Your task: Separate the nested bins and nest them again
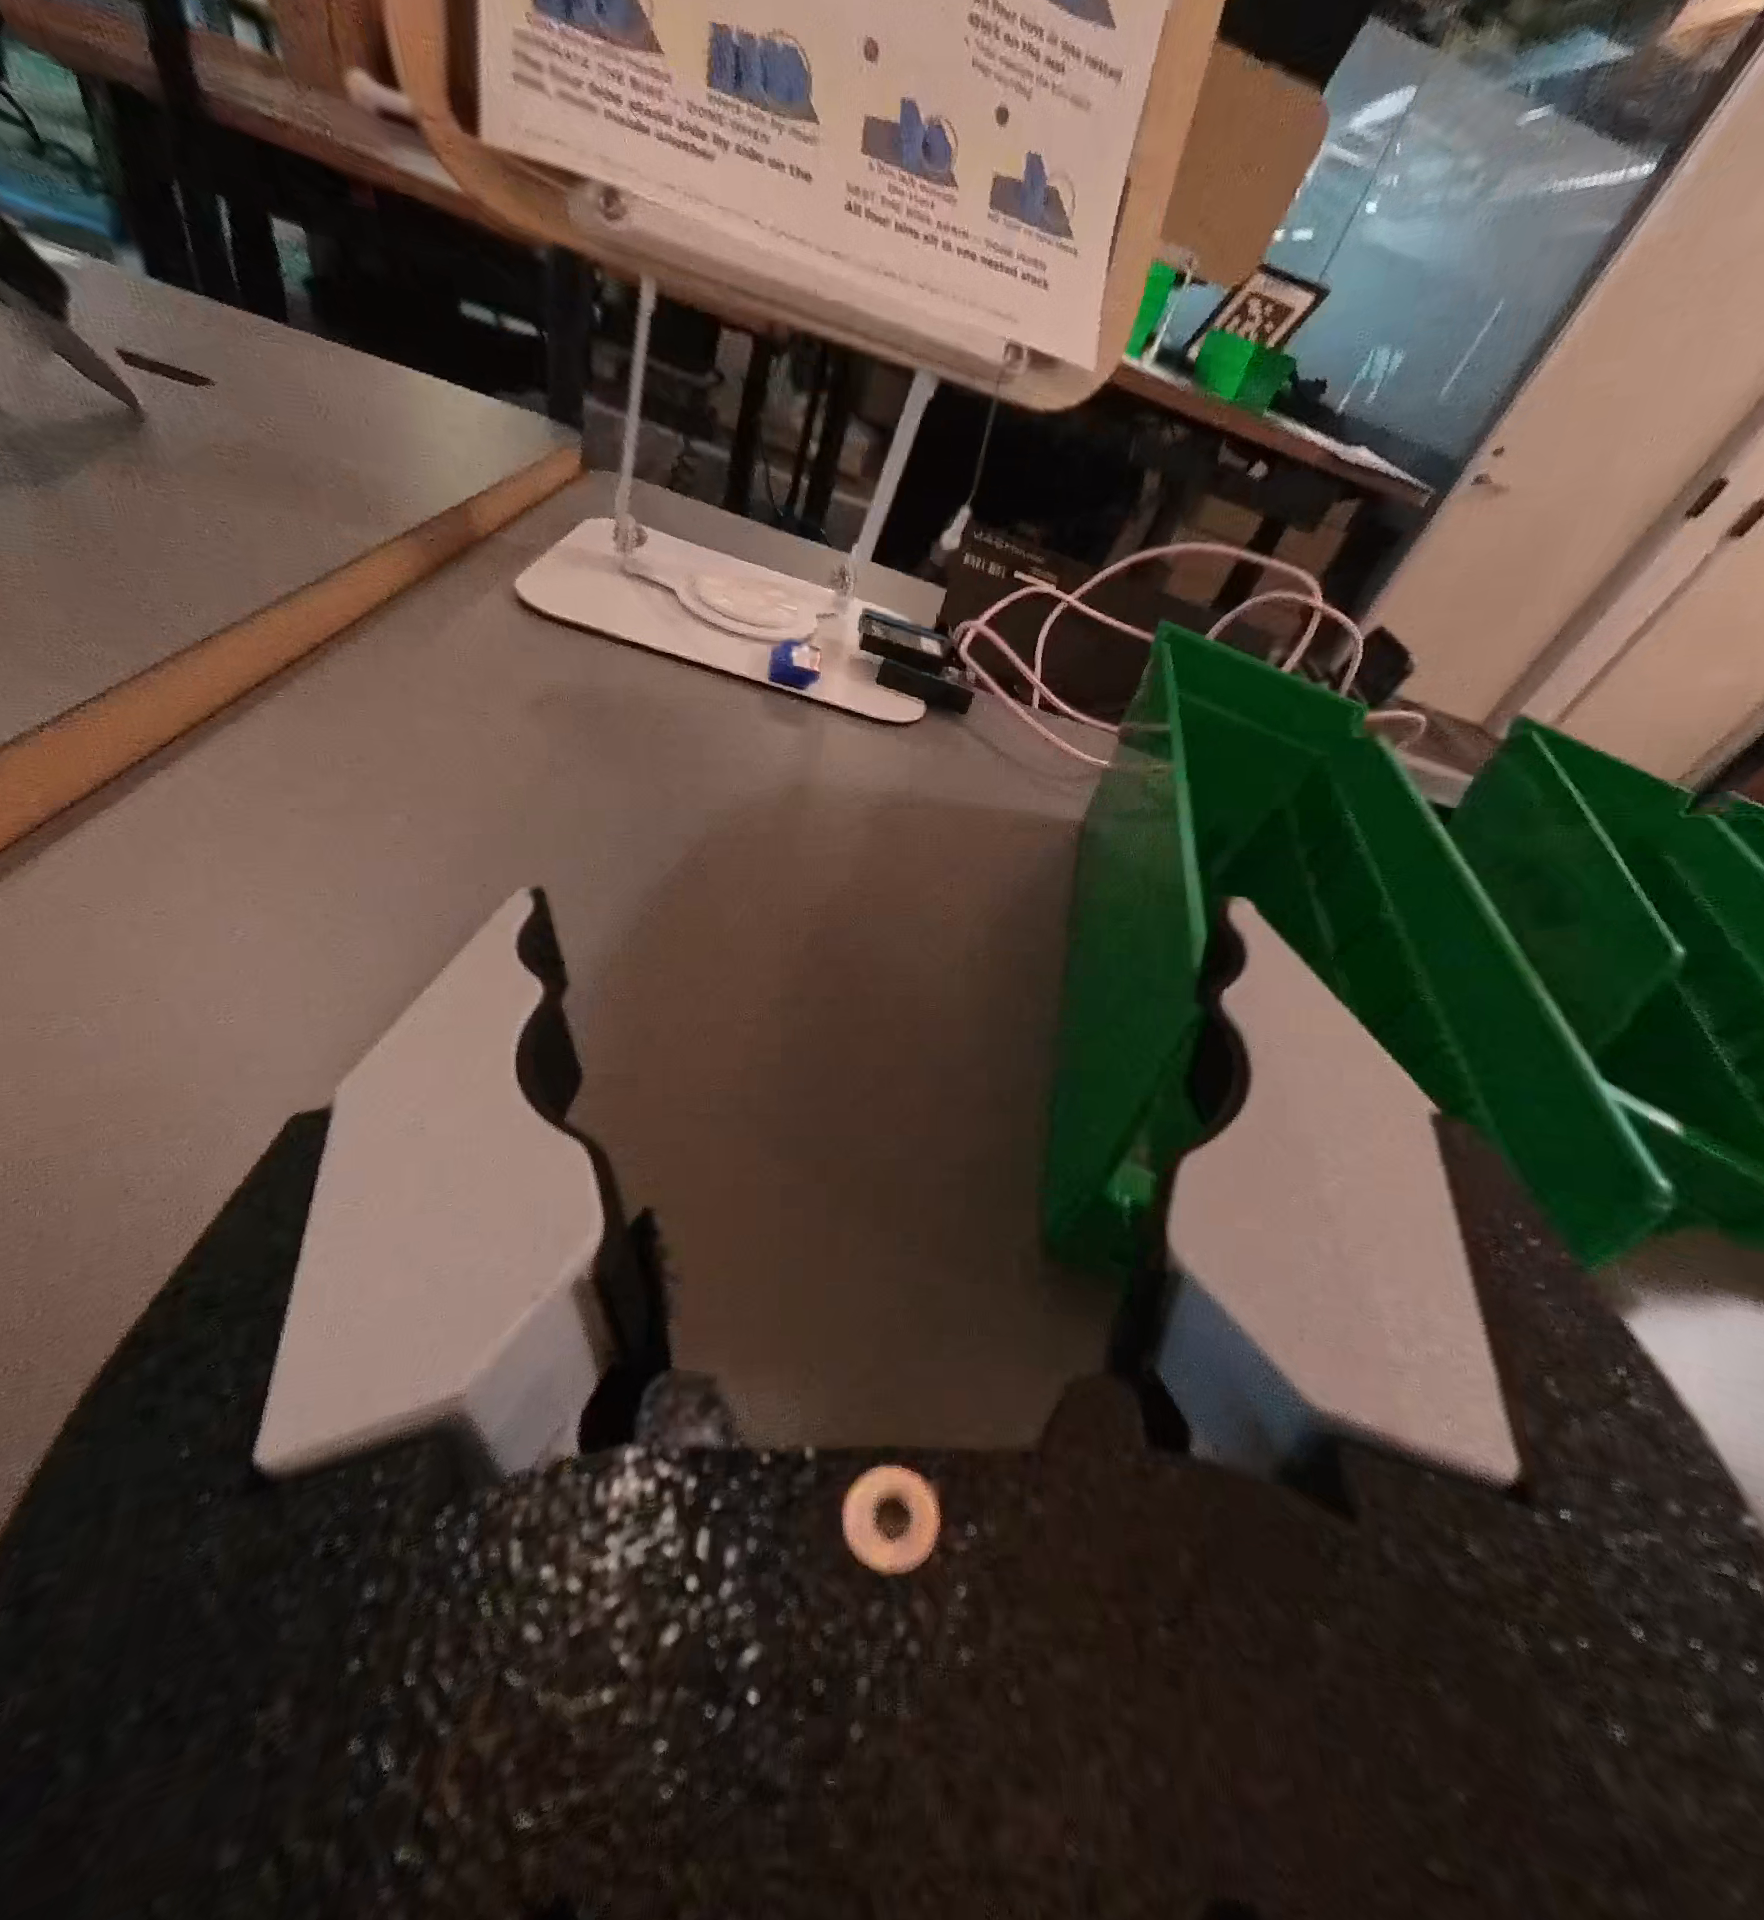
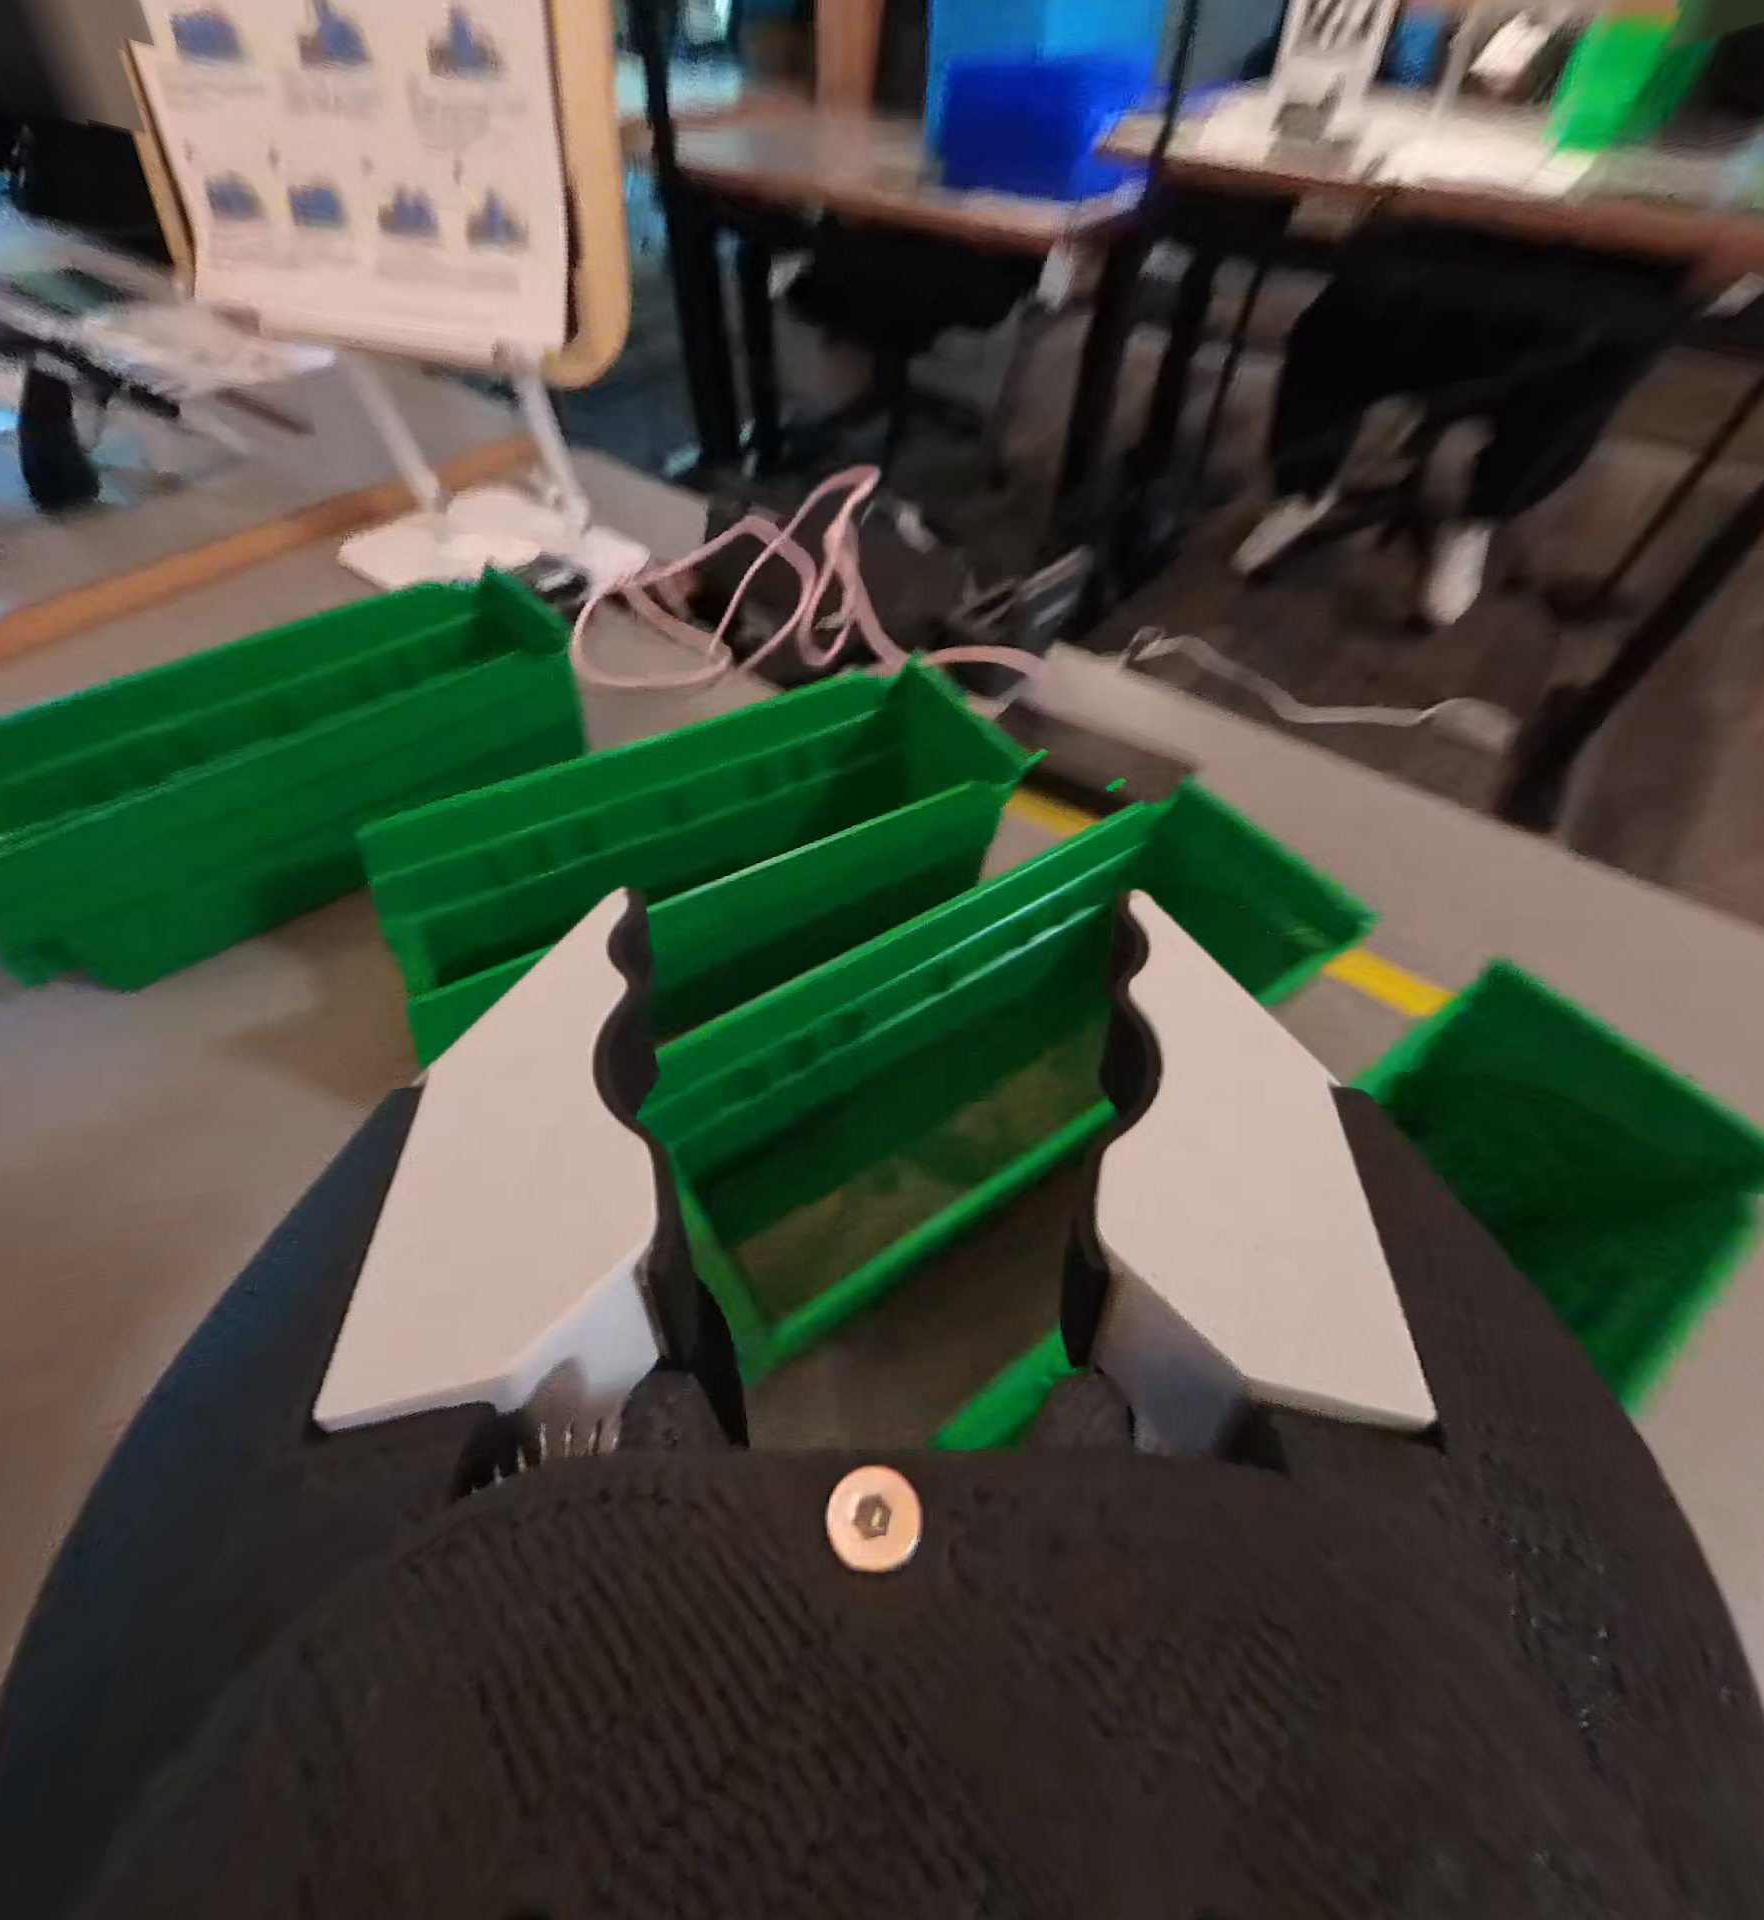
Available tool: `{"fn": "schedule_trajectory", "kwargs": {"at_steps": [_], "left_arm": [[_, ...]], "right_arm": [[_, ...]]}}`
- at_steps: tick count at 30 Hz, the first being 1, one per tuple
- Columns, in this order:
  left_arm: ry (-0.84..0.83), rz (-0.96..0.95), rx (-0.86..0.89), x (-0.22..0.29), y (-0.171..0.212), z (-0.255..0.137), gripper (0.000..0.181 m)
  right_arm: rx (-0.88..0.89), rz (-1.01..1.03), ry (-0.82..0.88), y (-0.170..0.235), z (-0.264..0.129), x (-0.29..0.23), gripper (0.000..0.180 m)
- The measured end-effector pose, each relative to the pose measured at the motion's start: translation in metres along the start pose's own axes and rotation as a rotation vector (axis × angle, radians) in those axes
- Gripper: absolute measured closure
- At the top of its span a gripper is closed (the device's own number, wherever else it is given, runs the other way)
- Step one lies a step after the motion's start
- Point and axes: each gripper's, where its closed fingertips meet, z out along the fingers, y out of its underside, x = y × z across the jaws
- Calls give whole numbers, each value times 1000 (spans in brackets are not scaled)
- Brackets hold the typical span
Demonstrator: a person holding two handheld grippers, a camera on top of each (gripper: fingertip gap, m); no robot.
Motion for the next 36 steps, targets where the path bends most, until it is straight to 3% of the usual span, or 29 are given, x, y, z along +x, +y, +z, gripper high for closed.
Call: {"fn": "schedule_trajectory", "kwargs": {"at_steps": [4, 8, 12, 15, 18, 21, 25, 26, 28, 34, 36], "left_arm": [[12, -9, 164, -4, 6, -6, 69], [51, 39, 225, 5, -3, -6, 71], [97, 28, 199, 12, 1, -2, 74], [239, -4, 114, 31, 11, 6, 73], [346, -72, 72, 42, 13, 12, 64], [437, -125, 64, 48, 11, 11, 67], [600, -213, -22, 65, 17, 13, 59], [673, -227, -95, 77, 25, 11, 52], [819, -295, -277, 100, 42, 3, 33], [891, -259, -418, 125, 65, -3, 40], [930, -276, -453, 130, 68, -7, 50]], "right_arm": [[-240, 92, -103, 13, 65, -48, 89], [-553, 261, -52, 32, 122, -66, 106], [-842, 279, 133, 63, 149, -59, 98], [-976, 356, 146, 84, 154, -68, 96], [-1037, 423, 161, 100, 160, -72, 106], [-1111, 407, 193, 118, 159, -71, 132], [-1140, 435, 191, 132, 163, -74, 143], [-1136, 442, 182, 133, 166, -75, 144], [-1122, 456, 151, 132, 169, -79, 163], [-1138, 352, 204, 112, 153, -62, 179], [-1115, 397, 135, 103, 150, -71, 178]]}}
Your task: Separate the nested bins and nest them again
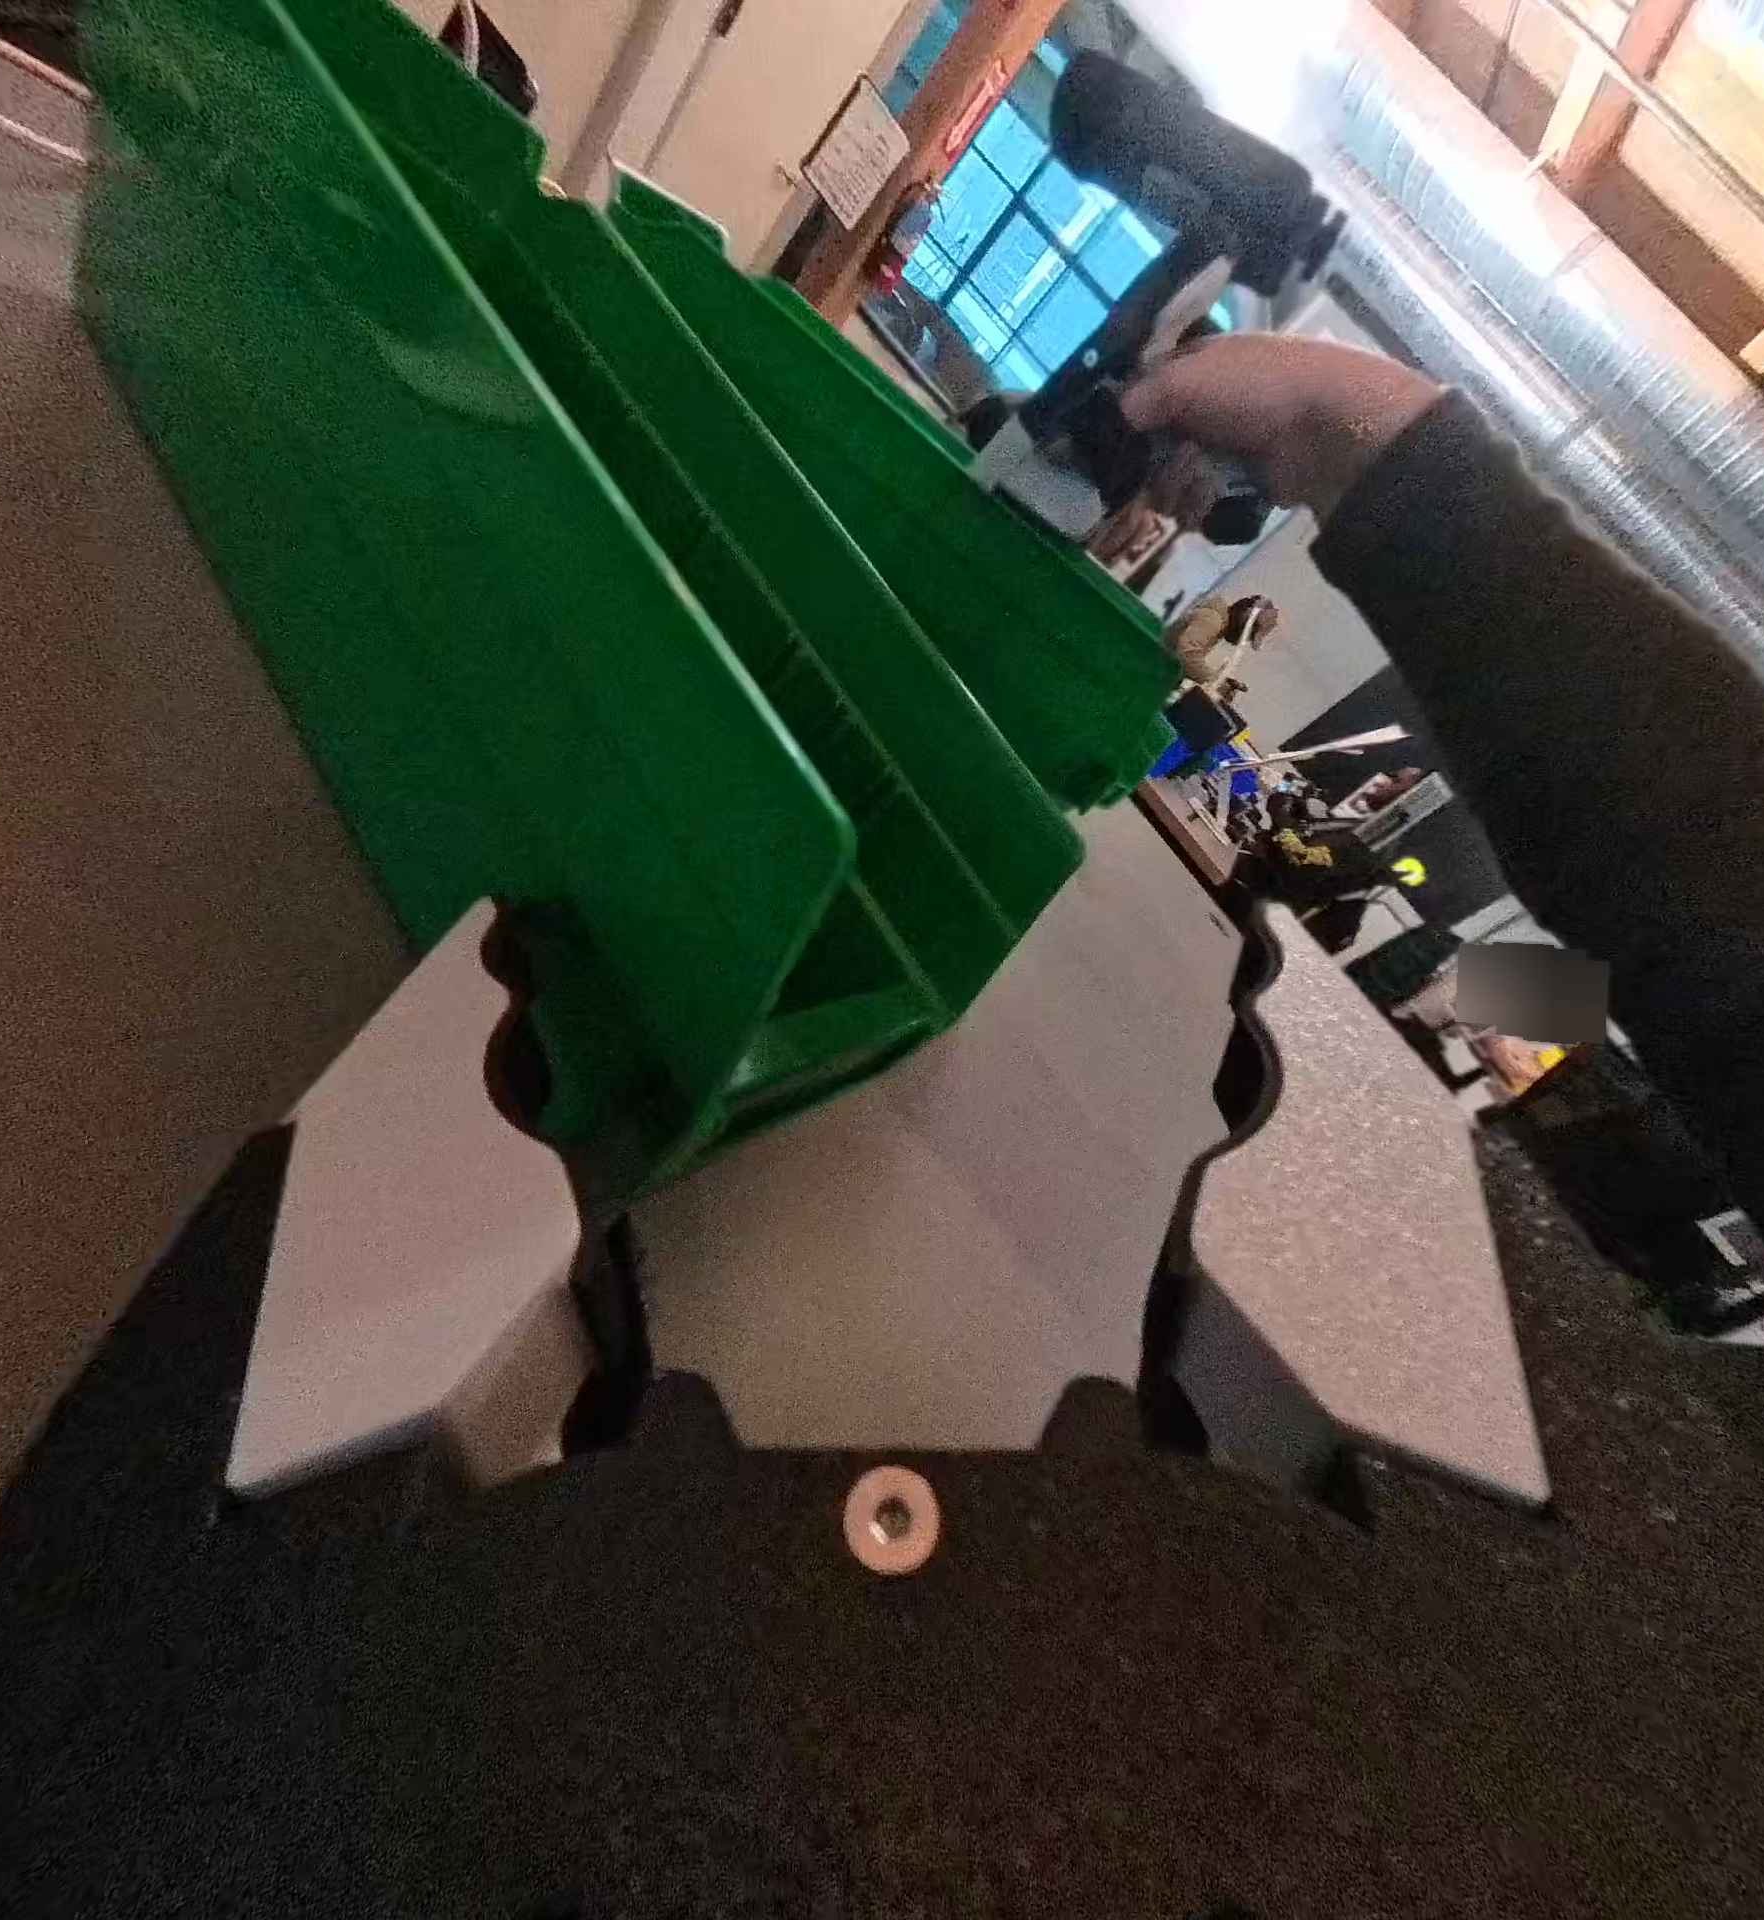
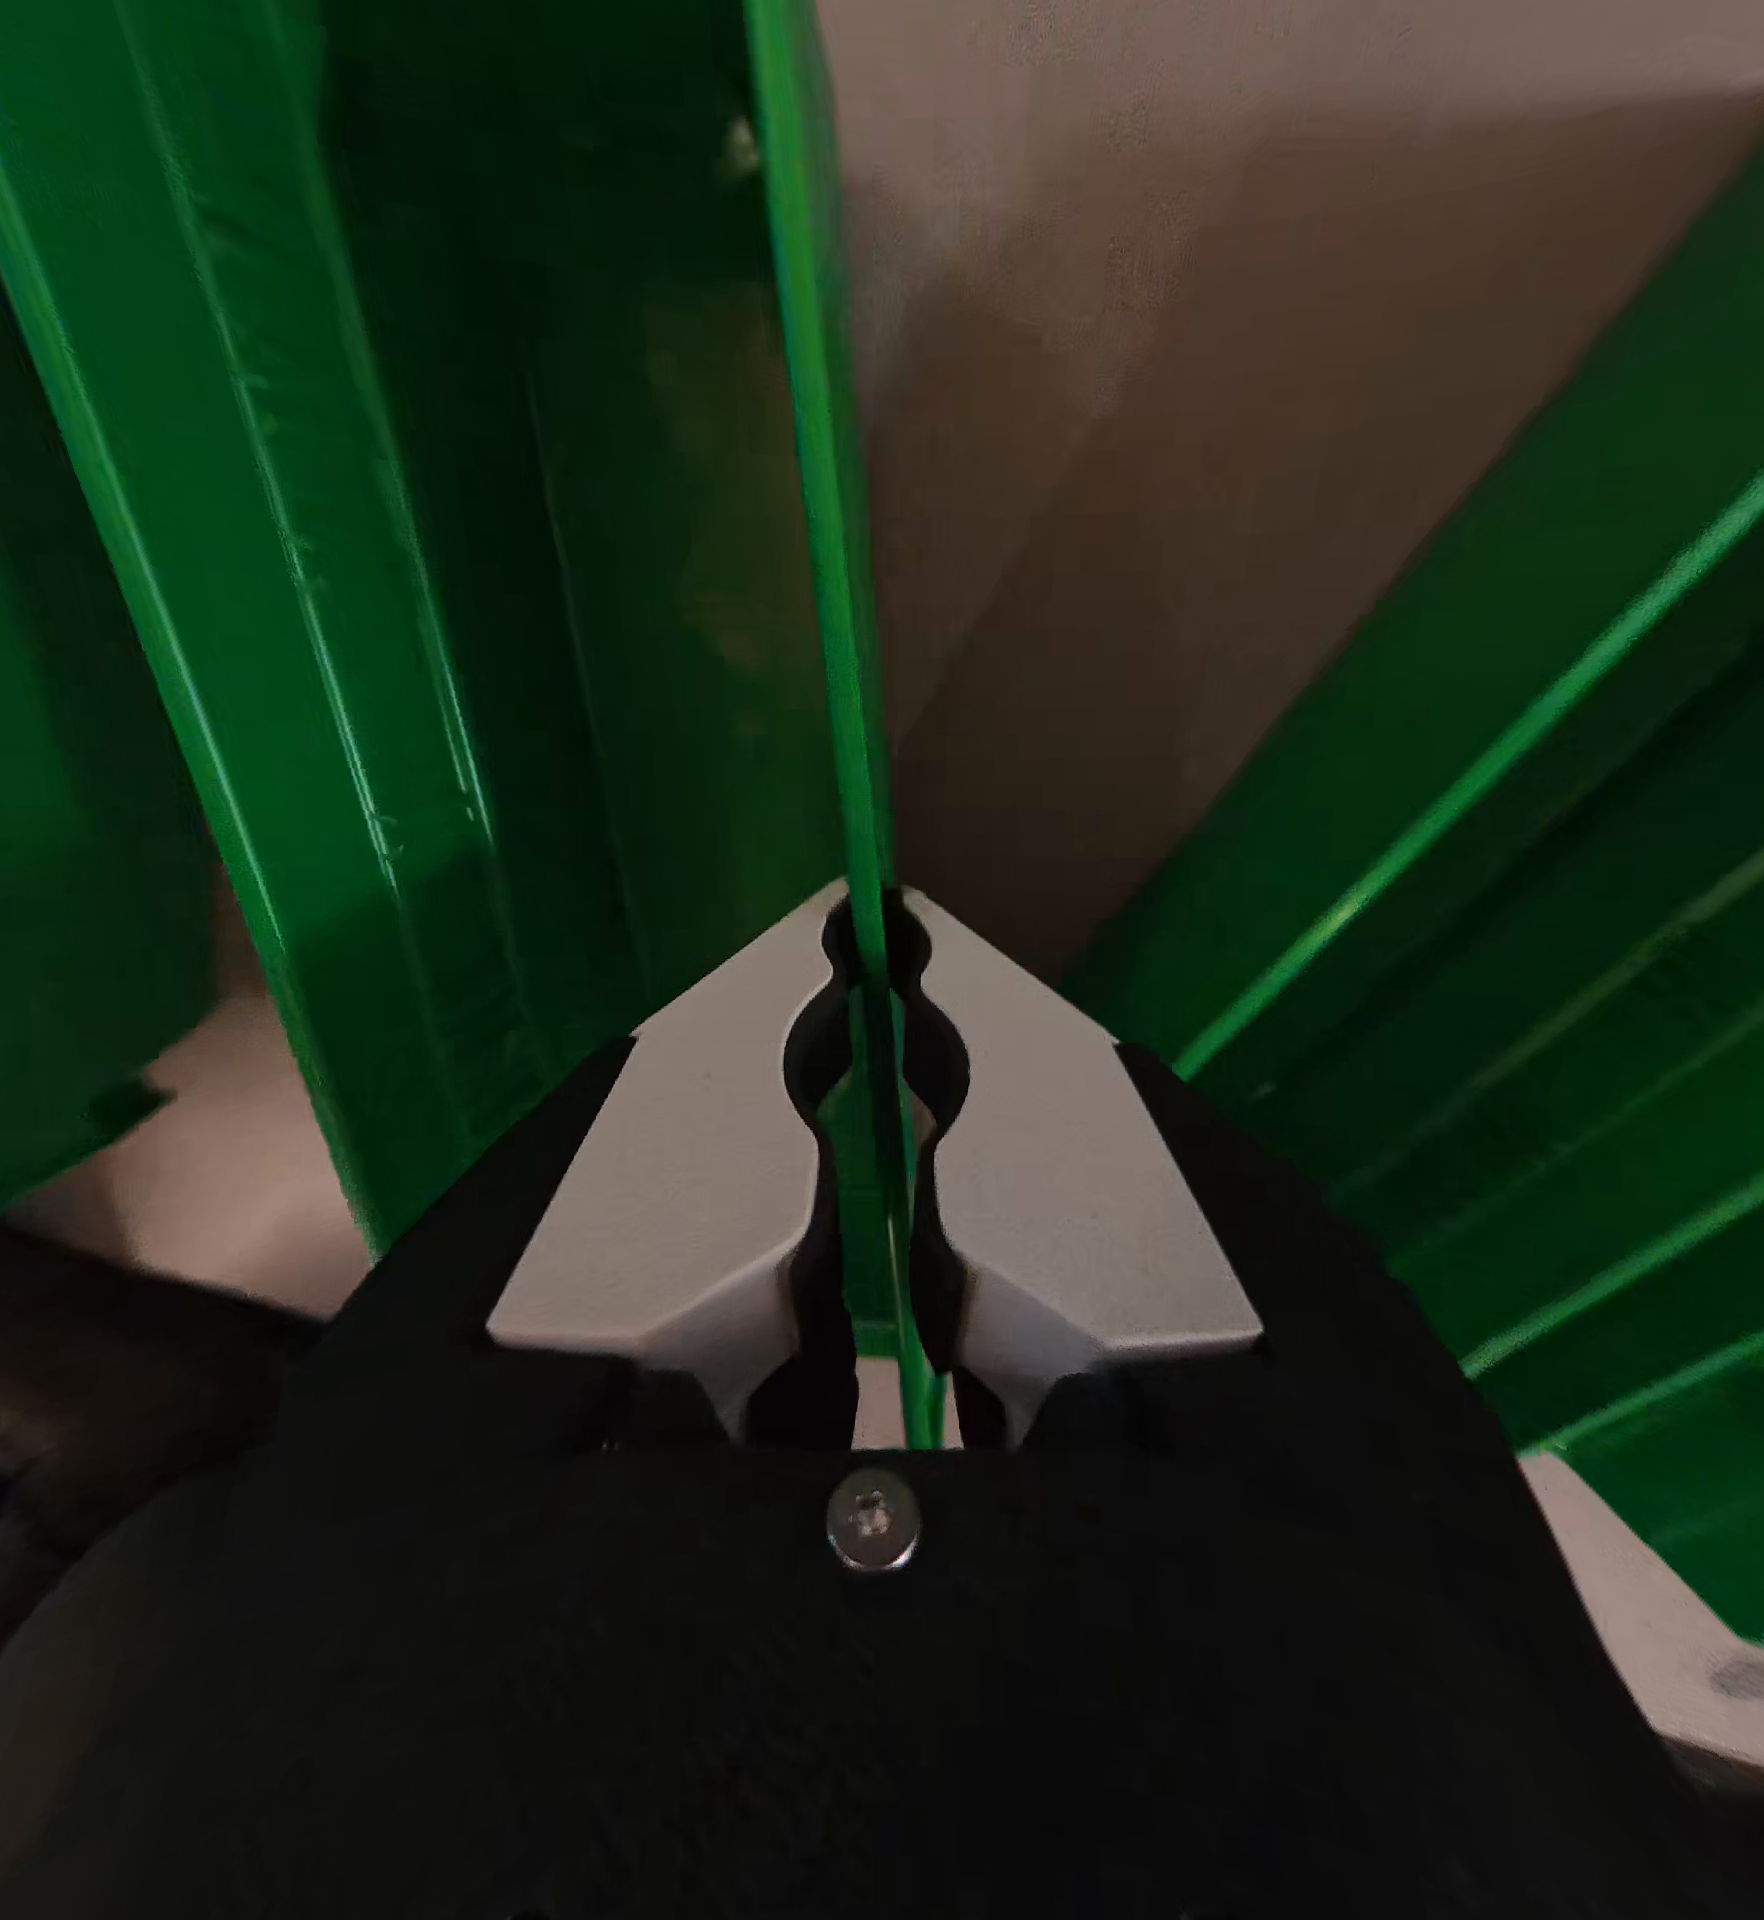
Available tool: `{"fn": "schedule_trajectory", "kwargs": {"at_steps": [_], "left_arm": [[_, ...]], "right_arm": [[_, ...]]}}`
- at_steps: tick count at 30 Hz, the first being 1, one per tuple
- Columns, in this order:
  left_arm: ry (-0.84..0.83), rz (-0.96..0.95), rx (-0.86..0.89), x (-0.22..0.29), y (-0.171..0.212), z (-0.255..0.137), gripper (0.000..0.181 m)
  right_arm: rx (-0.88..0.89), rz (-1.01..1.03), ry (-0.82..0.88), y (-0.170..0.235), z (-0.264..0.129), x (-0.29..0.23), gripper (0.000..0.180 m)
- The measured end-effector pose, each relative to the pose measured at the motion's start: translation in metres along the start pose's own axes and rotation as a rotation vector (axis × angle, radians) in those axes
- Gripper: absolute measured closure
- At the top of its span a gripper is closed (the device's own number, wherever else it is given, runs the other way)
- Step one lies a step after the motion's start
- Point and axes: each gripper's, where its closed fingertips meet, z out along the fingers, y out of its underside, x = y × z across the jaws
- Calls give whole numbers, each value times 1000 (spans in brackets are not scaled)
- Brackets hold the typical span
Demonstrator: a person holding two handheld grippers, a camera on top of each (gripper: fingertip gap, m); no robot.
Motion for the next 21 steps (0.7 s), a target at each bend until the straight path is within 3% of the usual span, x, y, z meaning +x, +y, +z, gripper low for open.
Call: {"fn": "schedule_trajectory", "kwargs": {"at_steps": [2, 5, 13, 18, 21], "left_arm": [[39, -23, -30, 5, 6, 3, 55], [-2, -2, -16, 1, 3, 3, 49], [-173, 100, 420, -22, -61, -63, 49], [-226, 79, 523, -35, -70, -88, 45], [-183, 62, 470, -31, -63, -80, 50]], "right_arm": [[4, -1, -74, 4, -9, -10, 178], [58, -10, -127, 2, -27, -22, 179], [207, 10, -292, -7, -86, -86, 179], [212, 50, -434, 1, -80, -155, 179], [174, 29, -429, 9, -67, -187, 179]]}}
